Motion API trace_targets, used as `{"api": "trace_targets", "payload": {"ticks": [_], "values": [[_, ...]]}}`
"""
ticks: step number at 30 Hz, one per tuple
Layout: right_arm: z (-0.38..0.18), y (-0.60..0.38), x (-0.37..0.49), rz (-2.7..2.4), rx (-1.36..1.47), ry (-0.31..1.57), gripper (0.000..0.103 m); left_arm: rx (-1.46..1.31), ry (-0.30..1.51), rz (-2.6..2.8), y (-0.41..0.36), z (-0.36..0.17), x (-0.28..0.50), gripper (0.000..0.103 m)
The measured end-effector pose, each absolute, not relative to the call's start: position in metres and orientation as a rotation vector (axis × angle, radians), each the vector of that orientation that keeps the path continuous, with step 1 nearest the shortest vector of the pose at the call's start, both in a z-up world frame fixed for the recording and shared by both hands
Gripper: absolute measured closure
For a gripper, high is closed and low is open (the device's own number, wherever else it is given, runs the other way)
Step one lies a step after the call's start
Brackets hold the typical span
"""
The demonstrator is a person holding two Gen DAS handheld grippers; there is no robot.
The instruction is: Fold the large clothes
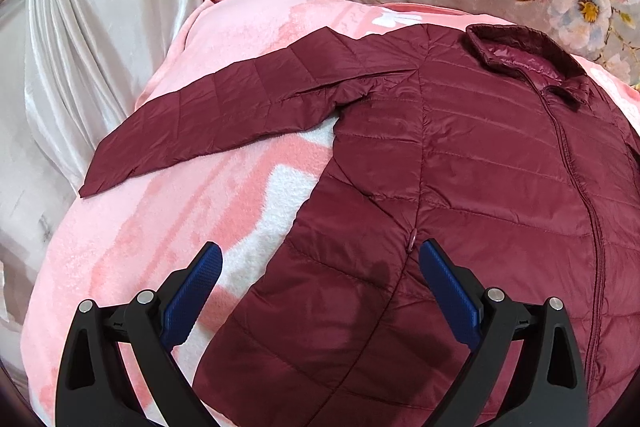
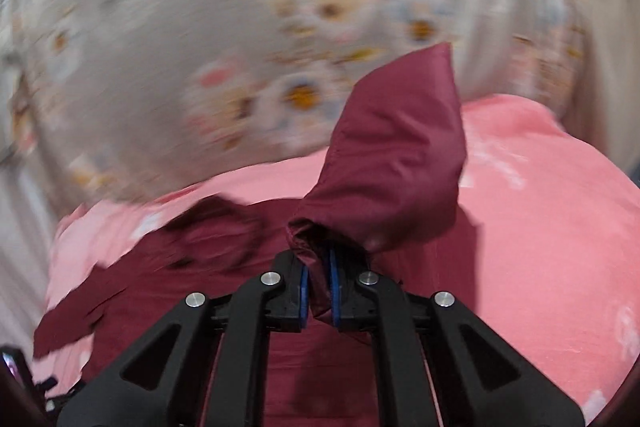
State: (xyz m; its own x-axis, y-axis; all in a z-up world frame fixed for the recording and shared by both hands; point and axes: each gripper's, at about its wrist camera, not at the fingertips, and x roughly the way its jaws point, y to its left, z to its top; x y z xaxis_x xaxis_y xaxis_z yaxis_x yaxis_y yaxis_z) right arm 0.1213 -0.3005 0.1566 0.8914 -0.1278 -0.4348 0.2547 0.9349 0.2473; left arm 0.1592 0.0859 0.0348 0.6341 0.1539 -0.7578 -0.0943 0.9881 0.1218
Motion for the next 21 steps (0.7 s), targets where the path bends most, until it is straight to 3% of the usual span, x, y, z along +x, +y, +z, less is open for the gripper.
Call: {"api": "trace_targets", "payload": {"ticks": [10, 11, 13, 21], "values": [[0.083, -0.141, 0.207, 0.107, 0.138, 0.629, 0.092, 0.027, 0.891, 0.097, 0.094, 0.038, 0.170, 0.006], [0.076, -0.131, 0.213, 0.117, 0.123, 0.650, 0.088, 0.017, 0.895, 0.081, 0.094, 0.038, 0.172, 0.006], [0.069, -0.121, 0.216, 0.142, 0.119, 0.669, 0.063, -0.001, 0.901, 0.057, 0.092, 0.040, 0.177, 0.006], [0.092, -0.165, 0.171, 0.149, 0.268, 0.572, 0.048, -0.141, 0.928, -0.145, 0.068, 0.052, 0.208, 0.006]]}}
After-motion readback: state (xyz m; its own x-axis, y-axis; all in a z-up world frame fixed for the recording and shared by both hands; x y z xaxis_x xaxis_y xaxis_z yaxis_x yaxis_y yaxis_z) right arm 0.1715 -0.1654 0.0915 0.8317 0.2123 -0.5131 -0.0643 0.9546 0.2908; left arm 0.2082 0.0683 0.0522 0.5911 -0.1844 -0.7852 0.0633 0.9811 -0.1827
